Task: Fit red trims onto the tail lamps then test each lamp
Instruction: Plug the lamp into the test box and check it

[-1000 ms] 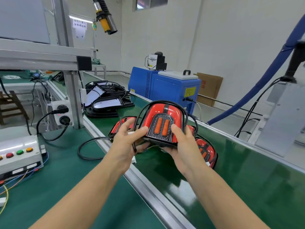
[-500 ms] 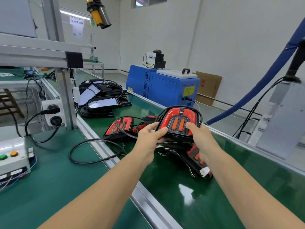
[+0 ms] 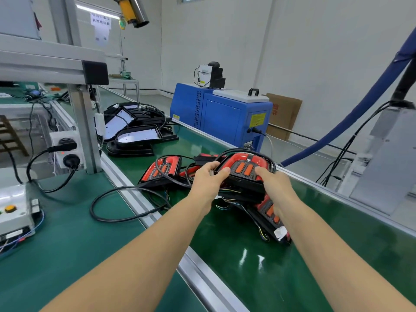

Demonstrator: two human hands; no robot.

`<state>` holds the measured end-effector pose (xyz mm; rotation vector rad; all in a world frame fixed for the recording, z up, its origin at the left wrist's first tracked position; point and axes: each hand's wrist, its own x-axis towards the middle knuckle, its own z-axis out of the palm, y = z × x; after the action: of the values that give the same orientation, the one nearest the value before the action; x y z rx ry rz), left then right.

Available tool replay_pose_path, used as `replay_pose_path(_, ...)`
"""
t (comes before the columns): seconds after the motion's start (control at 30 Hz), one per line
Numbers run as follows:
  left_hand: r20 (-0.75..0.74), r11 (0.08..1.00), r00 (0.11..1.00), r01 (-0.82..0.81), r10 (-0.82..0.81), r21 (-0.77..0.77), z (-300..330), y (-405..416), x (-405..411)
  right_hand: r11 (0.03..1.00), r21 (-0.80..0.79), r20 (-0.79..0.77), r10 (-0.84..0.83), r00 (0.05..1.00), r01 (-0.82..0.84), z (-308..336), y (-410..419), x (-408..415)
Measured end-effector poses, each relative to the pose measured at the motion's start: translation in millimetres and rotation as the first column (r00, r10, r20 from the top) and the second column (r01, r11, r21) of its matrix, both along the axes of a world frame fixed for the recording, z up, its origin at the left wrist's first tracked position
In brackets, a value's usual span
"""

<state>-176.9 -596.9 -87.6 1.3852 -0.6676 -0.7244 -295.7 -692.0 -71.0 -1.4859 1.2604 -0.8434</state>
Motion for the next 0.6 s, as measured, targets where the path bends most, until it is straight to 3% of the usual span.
replay_pose_path(0.13, 0.146, 0.996, 0.989, -0.006, -0.006, 0.085, 0, -4, 2, 0.966, -0.258, -0.137, -0.018, 0.990, -0.018, 2, 5, 4)
replay_pose_path(0.27, 0.227, 0.991, 0.974, -0.012, -0.018, 0.130, -3, -4, 4, 0.785, -0.555, -0.485, -0.036, 0.874, -0.276, 4, 25, 5)
replay_pose_path(0.4, 0.413, 0.983, 0.911, -0.082, 0.007, 0.165, -10, 1, 3, 0.672, -0.585, -0.659, -0.068, 0.749, -0.454, 1, 30, 1)
replay_pose_path(0.6, 0.708, 0.989, 0.703, -0.143, 0.070, 0.044, -22, 11, 0, 0.634, -0.614, -0.673, -0.110, 0.732, -0.470, -7, 27, 0)
